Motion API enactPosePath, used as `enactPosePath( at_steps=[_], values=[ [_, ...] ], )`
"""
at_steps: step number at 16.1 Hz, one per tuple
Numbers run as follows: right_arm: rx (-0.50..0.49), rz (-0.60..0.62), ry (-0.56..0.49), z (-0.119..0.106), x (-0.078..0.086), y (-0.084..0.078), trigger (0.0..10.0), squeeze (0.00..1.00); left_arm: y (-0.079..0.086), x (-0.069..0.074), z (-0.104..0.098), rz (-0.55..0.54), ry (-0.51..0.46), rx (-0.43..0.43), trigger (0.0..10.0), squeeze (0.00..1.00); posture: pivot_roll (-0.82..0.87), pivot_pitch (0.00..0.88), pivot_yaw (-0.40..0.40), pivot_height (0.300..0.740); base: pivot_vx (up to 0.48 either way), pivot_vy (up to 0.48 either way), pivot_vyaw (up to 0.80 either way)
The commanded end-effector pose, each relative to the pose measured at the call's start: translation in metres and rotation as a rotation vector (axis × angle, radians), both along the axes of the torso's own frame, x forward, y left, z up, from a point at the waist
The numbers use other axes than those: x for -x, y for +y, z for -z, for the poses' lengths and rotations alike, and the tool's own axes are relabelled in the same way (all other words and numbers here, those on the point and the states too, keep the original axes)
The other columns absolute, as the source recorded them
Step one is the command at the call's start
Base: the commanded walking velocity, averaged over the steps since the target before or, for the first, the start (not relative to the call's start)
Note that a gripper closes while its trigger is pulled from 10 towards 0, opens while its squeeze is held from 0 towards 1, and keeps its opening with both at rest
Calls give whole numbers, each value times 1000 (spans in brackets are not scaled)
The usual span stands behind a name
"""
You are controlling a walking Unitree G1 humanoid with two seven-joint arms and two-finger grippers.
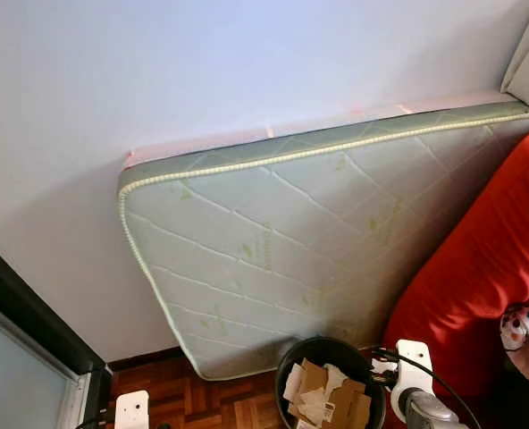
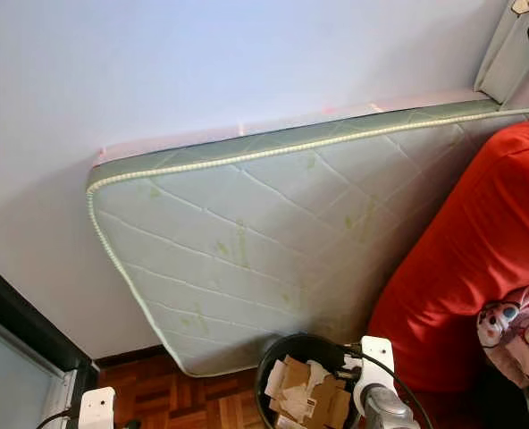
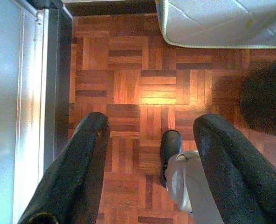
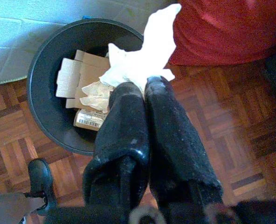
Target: Clean up the room
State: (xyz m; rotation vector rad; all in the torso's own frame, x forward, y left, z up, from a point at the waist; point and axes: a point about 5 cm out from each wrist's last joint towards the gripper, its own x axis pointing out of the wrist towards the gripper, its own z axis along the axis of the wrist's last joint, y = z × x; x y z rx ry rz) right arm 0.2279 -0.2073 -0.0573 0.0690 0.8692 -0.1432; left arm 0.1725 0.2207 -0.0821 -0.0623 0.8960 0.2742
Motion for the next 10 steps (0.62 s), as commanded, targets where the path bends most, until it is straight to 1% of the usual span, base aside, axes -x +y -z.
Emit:
enactPosePath(
  at_steps=[1,3,4,6,10],
  values=[
    [-126,-24,56,21,34,19,10000,0,-20,-21,-6,13,-53,98,10000,0,16,0,9,740,0,0,0],
    [-115,22,46,21,34,17,10000,0,-21,-21,-5,9,-42,100,10000,0,11,0,7,740,0,0,0],
    [-109,14,42,21,33,17,10000,0,-21,-21,-5,7,-41,100,10000,0,14,0,-2,740,0,0,0],
    [-49,-28,39,19,31,14,10000,0,-21,-21,-5,3,-43,104,10000,0,17,0,-2,740,0,0,0],
    [-49,-12,43,20,31,15,10000,0,-21,-22,-6,26,-30,96,10000,0,31,0,13,740,0,0,0]
  ],
)
